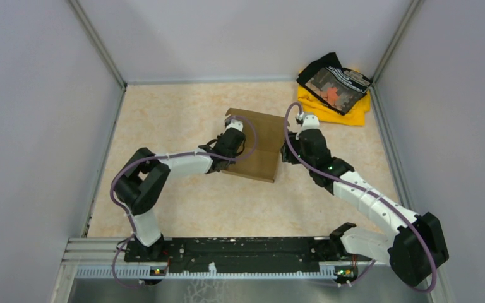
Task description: Fold the paper box
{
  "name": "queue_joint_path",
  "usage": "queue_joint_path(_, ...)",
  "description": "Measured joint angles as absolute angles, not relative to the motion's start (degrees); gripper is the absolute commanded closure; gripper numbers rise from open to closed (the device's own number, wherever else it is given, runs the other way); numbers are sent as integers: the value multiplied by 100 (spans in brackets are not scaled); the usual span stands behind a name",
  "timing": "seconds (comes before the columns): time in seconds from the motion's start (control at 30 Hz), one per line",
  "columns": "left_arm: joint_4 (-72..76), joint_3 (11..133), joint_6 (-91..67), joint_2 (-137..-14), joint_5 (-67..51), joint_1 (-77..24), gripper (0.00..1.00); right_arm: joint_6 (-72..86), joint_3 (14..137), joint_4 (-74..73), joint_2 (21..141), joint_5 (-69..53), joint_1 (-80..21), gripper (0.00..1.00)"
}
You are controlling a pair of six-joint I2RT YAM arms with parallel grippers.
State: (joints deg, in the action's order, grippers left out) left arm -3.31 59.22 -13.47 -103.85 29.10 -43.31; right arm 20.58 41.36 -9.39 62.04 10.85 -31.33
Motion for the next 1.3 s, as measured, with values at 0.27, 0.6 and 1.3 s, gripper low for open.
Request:
queue_joint_path(0.27, -327, 5896, -1345, -10385, 2910, -4322, 76, 2060, 4134, -906, 6233, 1046, -3131, 53)
queue_joint_path(0.6, -327, 5876, -1339, -10385, 2965, -4322, 79, 2060, 4134, -891, 6233, 1035, -3131, 53)
queue_joint_path(1.3, -311, 5798, -1249, -10427, 3454, -4329, 73, 2060, 4128, -854, 6233, 1022, -3129, 53)
